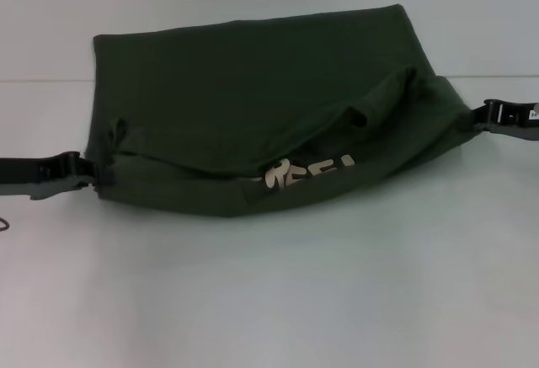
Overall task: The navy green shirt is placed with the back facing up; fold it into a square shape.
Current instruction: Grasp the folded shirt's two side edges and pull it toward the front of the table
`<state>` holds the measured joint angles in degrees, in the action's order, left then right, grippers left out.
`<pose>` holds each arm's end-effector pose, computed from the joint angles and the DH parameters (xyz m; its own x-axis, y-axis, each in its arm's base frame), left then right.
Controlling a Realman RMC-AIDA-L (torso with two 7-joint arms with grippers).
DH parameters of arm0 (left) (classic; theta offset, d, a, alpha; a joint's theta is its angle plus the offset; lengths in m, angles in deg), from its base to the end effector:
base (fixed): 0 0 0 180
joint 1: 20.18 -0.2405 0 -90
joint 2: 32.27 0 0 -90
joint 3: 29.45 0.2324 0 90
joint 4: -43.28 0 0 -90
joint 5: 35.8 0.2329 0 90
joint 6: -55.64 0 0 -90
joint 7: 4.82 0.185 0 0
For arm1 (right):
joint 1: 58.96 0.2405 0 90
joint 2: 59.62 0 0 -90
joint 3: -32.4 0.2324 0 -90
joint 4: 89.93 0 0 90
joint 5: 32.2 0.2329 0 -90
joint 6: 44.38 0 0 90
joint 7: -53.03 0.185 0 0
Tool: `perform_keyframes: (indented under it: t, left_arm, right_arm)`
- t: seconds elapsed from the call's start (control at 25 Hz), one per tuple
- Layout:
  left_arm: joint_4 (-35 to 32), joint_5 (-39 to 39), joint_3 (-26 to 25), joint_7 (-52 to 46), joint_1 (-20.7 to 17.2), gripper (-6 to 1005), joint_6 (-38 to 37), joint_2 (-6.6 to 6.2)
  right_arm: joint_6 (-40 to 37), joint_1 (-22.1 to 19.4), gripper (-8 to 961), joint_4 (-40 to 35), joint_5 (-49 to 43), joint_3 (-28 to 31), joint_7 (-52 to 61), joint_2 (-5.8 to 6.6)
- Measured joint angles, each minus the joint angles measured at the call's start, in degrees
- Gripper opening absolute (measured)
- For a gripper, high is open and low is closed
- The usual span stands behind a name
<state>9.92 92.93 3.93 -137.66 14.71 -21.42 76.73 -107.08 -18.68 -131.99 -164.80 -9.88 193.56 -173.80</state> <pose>-0.3130 0.3995 0.0416 0.1522 0.8582 0.4902 0.9878 -0.1493 -0.0453 0.2679 0.4593 0.0318 0.2929 -0.7848 -0.5462 -0.9514 -0.1822 -0.2484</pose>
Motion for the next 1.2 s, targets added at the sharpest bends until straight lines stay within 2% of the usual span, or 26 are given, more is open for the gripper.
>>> perform_keyframes:
  t: [0.6,0.88,1.04,1.2]
  left_arm:
    - [-1.74,0.65,-0.02,-1.25,-2.33,13,1.58,0.1]
    - [-1.8,0.65,0.25,-1.37,-2.41,13,1.59,0.27]
    - [-2.94,0.66,0.43,2.29,-2.72,14,-4.55,0.21]
    - [-6.61,0.74,0.4,3.72,-5.26,14,-13.01,0.37]
  right_arm:
    - [-3.03,-2.66,22,-1.07,2.55,1.66,-0.06,0.31]
    - [-3.86,-2.43,22,-1.09,2.86,1.08,-0.09,0.19]
    - [-10.19,-3.25,22,-1.1,2.83,1.22,-0.09,0.12]
    - [-20.17,-6.36,21,-2.13,2.92,2.01,0.22,0.42]
